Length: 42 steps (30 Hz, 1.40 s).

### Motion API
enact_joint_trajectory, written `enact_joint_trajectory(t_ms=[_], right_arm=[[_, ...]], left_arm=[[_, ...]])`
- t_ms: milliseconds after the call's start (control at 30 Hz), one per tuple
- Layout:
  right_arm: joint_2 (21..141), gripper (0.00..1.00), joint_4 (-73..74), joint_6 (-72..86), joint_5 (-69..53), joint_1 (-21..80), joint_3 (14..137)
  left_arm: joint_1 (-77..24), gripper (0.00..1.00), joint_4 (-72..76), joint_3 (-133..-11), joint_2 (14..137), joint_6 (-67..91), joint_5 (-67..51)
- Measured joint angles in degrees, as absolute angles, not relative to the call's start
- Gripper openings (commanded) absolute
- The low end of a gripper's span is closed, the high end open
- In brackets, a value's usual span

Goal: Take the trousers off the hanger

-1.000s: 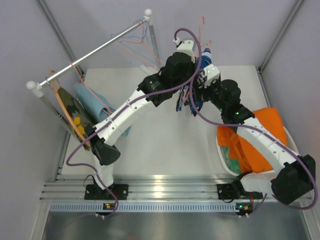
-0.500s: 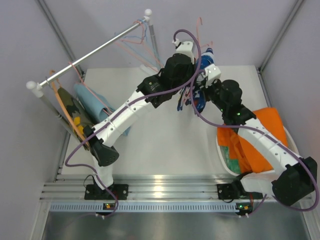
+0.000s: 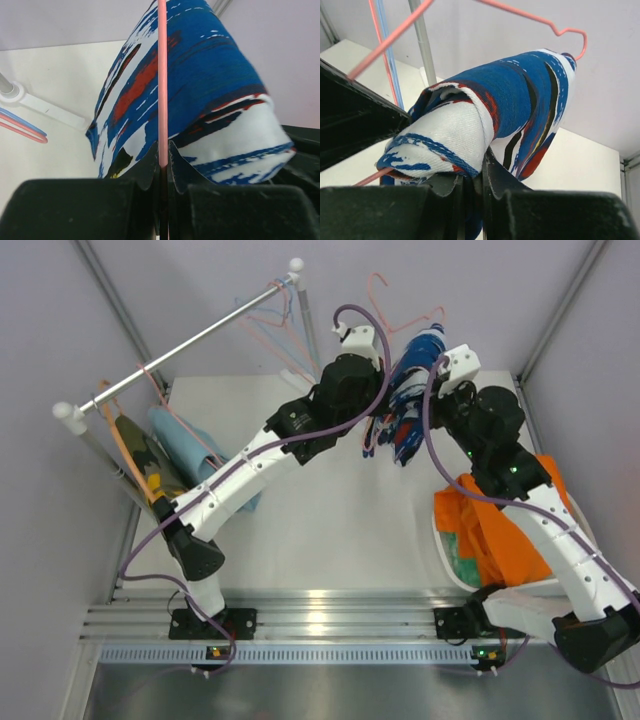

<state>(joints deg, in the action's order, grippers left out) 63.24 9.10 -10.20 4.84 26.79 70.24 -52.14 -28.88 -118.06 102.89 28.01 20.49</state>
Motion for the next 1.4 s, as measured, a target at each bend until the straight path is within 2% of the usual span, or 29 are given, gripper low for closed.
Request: enact_joint_trajectory(t_ms=[500,833,1067,1400], right_arm=[[62.7,0.0,19.0,-9.1,6.4,26.8,77.2],[62.8,0.0,14.8,-11.2,10.7,26.9,81.1],[60.9,0.0,10.5,-11.4,17.9,26.9,81.1],[51.3,0.0,9.5,-12.0,24.7,26.9,81.1]], left_arm=[[-52.2,0.0,-26.0,-107.3,100.9,31.4,20.4],[-52.0,0.0,-25.2,-101.1,99.1,32.8,19.5],[-51.8,0.0,-25.2,-95.8,96.9,28.3,14.8],[-51.8,0.0,-23.9,-87.7,89.1,18.0,13.9]])
